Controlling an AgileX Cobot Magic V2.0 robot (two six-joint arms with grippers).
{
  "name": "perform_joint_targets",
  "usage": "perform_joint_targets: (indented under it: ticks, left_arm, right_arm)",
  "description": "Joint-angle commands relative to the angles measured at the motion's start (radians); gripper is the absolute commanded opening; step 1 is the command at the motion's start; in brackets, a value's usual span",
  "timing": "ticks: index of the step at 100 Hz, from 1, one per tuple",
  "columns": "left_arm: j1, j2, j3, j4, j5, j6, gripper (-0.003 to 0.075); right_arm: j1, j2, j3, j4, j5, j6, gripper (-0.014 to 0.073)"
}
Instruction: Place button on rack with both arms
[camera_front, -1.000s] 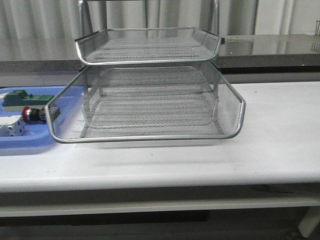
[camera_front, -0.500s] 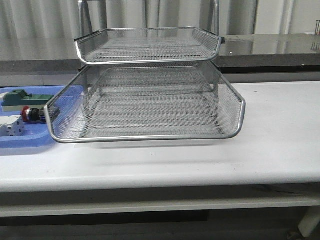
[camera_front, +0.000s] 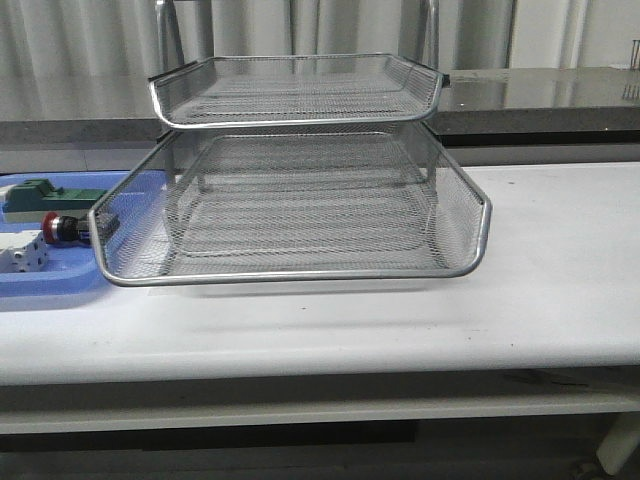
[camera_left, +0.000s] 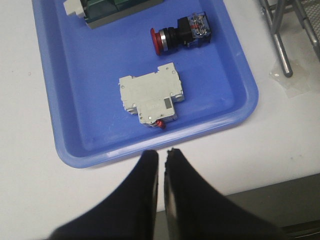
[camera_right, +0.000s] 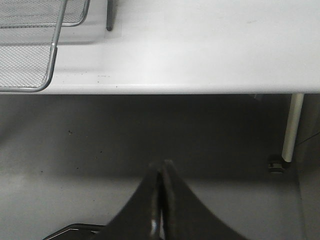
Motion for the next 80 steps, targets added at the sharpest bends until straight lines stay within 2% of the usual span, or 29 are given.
perform_joint_targets:
  ticks: [1,12,19,55,80]
  left_arm:
    - [0.004,-0.027,-0.036,-0.012,-0.044,0.001,0.0176]
    - [0.004,-0.027,-0.036,-0.012,-0.04,0.001,0.0377]
    - [0.004,-0.027,-0.036,-0.012,-0.04,0.001,0.044]
    - [0.004,-0.025,-0.036,-0.081,-0.054,0.001,0.0445]
    - [0.004,0.057,-0.12,-0.081,-0.037,0.123,0.0517]
  right_arm:
    - [-0.001,0.0,-0.035,-0.015,-0.053,-0.003,-0.0067]
    - [-0.001,0.0,-0.035,-0.015,-0.053,-0.003,-0.0067]
    - [-0.001,0.0,-0.035,-0.015,-0.053,-0.003,-0.0067]
    - [-0.001,0.0,-0.035,-0.015,-0.053,-0.003,-0.0067]
    - [-0.001,0.0,-0.035,-0.015,-0.052,-0.003,-0.0067]
